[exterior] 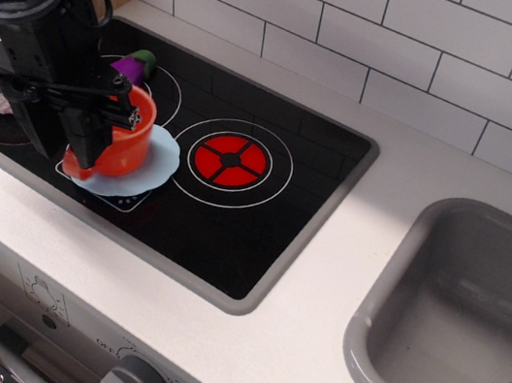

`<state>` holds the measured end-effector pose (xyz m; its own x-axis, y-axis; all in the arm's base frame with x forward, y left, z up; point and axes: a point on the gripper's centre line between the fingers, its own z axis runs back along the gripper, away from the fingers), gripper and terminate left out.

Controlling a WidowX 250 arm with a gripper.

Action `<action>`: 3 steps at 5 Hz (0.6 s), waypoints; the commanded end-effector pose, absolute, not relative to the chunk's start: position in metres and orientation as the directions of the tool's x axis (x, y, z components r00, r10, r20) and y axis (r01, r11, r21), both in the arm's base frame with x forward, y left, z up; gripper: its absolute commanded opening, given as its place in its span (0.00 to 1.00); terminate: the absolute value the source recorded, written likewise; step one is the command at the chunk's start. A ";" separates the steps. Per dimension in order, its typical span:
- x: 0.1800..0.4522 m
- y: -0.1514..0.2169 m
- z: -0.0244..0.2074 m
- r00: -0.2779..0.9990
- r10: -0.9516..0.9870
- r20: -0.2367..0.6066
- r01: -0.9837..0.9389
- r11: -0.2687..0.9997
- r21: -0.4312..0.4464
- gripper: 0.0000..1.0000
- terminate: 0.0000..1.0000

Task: Put cup on plate

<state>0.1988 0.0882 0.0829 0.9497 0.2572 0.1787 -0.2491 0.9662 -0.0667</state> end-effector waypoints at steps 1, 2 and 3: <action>0.202 0.094 0.086 0.941 0.265 0.210 -0.260 0.964 -0.053 1.00 0.00; 0.207 0.090 0.104 0.925 0.315 0.211 -0.305 0.949 -0.080 1.00 0.00; 0.213 0.085 0.122 0.907 0.348 0.237 -0.343 0.937 -0.064 1.00 0.00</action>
<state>0.2098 0.0776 0.1092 0.9137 0.3614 0.1859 -0.3545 0.9324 -0.0705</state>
